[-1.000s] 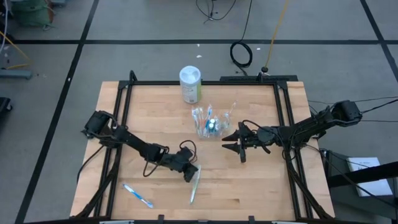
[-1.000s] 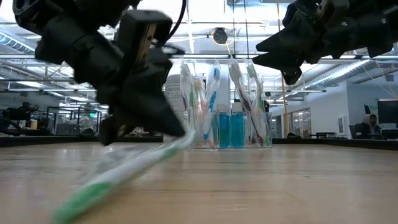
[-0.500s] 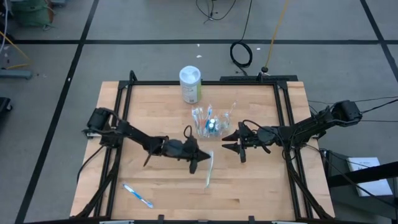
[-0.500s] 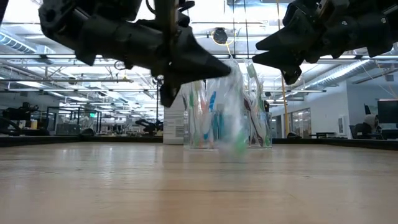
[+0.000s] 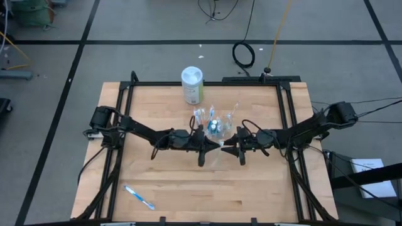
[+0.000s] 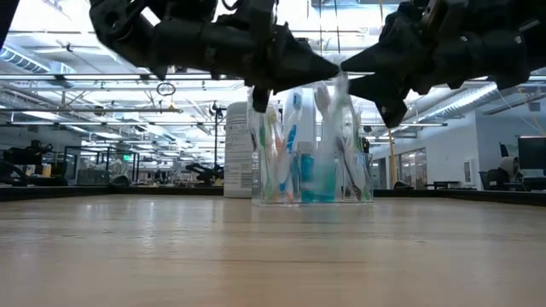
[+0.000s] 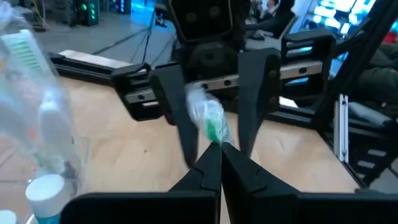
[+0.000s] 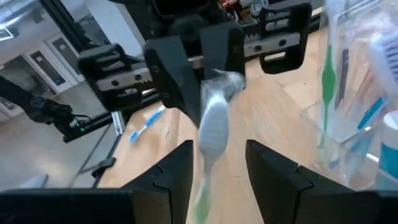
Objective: Pick & Place toothbrushing station
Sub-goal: Put the green toothbrush into the transparent organizer
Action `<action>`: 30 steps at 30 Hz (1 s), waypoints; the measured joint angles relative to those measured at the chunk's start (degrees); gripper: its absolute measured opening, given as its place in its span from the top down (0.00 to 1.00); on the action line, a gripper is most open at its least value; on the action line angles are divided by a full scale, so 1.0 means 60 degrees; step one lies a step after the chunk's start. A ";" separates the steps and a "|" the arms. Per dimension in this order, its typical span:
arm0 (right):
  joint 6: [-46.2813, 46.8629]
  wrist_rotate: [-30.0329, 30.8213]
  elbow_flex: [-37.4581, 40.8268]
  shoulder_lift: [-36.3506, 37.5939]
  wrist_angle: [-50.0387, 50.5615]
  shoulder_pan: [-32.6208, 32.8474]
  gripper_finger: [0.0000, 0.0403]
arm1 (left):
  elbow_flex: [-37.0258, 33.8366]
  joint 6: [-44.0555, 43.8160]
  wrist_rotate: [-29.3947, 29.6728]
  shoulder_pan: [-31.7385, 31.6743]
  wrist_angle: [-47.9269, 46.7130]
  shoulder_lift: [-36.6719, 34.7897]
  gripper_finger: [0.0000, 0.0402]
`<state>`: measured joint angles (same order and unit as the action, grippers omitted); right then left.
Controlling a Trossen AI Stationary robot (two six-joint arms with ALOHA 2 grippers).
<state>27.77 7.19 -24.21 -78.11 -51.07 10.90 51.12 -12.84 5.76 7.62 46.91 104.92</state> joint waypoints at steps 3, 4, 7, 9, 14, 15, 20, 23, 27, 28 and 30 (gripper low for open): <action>-0.0284 0.0002 0.0000 -0.0325 -0.0603 -0.0004 0.65 | 0.0335 0.0058 -0.0062 0.0000 -0.0718 -0.0007 0.99; -0.0294 0.0006 0.0000 -0.0377 -0.0705 -0.0004 0.65 | 0.0404 0.0092 -0.0031 0.0011 -0.0976 -0.0007 0.98; -0.0286 0.0028 -0.0005 -0.0455 -0.0725 -0.0004 0.65 | 0.0499 0.0151 0.0129 0.0047 -0.1214 -0.0007 0.99; -0.0384 0.0028 -0.0004 -0.0455 -0.0706 -0.0004 0.65 | 0.0502 0.0153 0.0140 0.0047 -0.1199 -0.0007 0.99; -0.0524 0.0006 -0.0004 -0.0455 -0.0538 -0.0004 0.65 | 0.0502 0.0123 0.0228 0.0047 -0.1062 -0.0007 0.97; -0.0528 0.0006 -0.0004 -0.0455 -0.0510 -0.0004 0.65 | 0.0502 0.0124 0.0227 0.0047 -0.1055 -0.0007 0.98; -0.0597 0.0003 -0.0004 -0.0452 -0.0668 -0.0004 0.65 | 0.0502 0.0124 0.0144 0.0047 -0.1132 -0.0007 0.99; -0.0593 -0.0333 -0.0004 -0.0452 -0.0512 -0.0004 0.65 | 0.0502 0.0120 0.0341 0.0047 -0.1029 -0.0007 0.97; -0.0581 -0.0486 -0.0004 -0.0452 -0.0369 -0.0004 0.66 | 0.0506 0.0122 0.0451 0.0047 -0.0810 -0.0157 0.99; -0.0580 -0.0480 -0.0004 -0.0452 -0.0370 -0.0007 0.66 | 0.0513 0.0120 0.0488 0.0047 -0.0775 -0.0171 0.99; -0.0591 -0.0470 -0.0004 -0.0452 -0.0402 -0.0007 0.68 | 0.0506 0.0126 0.0524 0.0066 -0.0876 -0.0285 0.98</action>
<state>24.22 4.37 -24.23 -80.82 -53.49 10.85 54.15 -12.08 8.90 8.01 41.65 103.22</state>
